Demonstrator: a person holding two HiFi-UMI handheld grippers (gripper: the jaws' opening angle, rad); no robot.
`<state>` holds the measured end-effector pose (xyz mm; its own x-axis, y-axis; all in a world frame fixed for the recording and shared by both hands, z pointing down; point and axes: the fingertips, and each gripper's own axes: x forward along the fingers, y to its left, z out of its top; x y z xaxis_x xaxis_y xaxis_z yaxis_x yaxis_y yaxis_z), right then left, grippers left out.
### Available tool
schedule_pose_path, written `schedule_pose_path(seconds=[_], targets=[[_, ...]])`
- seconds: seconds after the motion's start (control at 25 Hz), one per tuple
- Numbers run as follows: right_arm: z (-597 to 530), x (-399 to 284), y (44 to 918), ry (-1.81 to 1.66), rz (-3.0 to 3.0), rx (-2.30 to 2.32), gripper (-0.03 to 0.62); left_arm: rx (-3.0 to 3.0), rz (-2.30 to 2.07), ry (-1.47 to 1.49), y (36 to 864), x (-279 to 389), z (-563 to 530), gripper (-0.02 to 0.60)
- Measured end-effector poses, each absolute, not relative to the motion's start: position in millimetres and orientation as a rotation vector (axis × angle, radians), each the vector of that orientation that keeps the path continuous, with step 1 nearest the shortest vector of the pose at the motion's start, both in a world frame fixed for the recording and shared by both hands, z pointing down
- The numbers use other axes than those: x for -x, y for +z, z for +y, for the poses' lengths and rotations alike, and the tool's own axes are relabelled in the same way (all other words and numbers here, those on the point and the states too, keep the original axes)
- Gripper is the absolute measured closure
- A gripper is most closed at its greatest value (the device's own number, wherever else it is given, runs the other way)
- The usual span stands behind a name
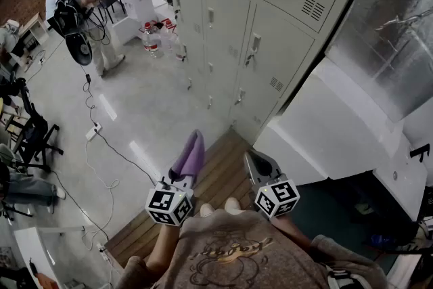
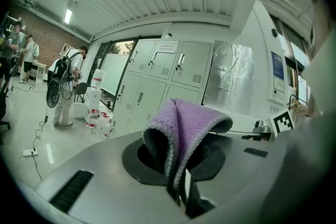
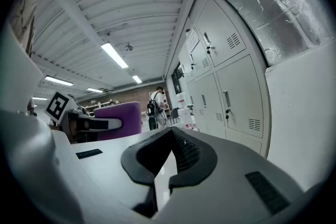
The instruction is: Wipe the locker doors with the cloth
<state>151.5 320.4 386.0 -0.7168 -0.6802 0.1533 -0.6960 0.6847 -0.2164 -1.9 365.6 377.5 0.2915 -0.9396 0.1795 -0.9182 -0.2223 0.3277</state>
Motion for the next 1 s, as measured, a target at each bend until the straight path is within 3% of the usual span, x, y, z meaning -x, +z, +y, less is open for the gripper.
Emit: schedule_pose_path(seconds=[0.48,1.0], targets=[[329.1,-127.5,375.0,0.371,-2.864,-1.178,0.597,-2.214,-1.654,-0.093,378.1,24.7,371.4,0.54],[295.6,-106.4,429.8,0.343,-2.853,-1.235,0.597,-2.277,-1.663,-0.079,428.5,52.6,334.9,0.54]])
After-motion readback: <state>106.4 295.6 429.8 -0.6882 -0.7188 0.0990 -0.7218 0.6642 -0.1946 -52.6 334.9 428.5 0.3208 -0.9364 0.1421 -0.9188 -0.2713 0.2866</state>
